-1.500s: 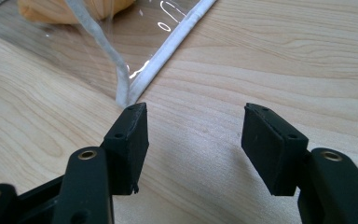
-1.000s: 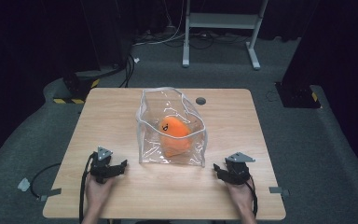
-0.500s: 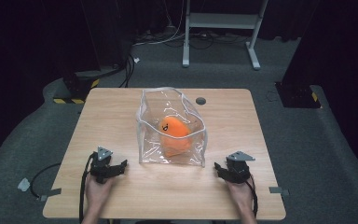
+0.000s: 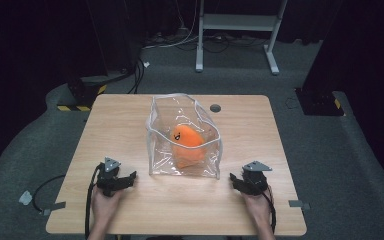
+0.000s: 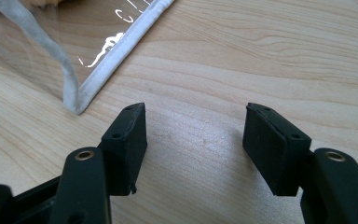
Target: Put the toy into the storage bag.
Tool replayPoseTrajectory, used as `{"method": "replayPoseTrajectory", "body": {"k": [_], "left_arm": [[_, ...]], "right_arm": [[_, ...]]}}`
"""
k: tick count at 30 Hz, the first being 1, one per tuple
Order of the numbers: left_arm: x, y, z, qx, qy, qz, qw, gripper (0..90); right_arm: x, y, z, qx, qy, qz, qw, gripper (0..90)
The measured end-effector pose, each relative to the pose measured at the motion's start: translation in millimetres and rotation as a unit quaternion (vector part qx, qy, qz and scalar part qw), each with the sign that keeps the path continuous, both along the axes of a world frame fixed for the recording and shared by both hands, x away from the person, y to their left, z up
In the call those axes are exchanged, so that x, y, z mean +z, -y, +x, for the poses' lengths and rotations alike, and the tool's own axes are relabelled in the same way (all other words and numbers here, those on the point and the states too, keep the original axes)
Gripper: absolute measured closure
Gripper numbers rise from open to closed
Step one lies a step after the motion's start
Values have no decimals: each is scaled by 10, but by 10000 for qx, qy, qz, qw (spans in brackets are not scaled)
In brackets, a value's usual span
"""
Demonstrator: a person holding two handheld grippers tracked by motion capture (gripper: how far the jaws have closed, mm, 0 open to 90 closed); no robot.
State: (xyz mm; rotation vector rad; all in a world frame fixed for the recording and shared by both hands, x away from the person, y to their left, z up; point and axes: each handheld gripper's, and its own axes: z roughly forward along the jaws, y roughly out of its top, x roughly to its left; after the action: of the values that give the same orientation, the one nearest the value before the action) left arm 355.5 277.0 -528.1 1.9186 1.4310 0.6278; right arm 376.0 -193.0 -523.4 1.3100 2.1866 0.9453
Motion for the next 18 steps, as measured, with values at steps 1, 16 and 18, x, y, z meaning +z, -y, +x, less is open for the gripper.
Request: {"method": "replayPoseTrajectory", "body": {"k": [1, 16, 18], "left_arm": [[0, 0, 0, 0, 0, 1, 10000, 212], [-1, 0, -6, 4, 3, 3, 10000, 212], [-1, 1, -6, 5, 3, 3, 10000, 212]], "right_arm": [[0, -4, 3, -8, -1, -21, 10000, 377], [-3, -25, 46, -169, -30, -16, 9999, 330], [-2, -25, 46, -169, -32, -14, 9999, 330]]}}
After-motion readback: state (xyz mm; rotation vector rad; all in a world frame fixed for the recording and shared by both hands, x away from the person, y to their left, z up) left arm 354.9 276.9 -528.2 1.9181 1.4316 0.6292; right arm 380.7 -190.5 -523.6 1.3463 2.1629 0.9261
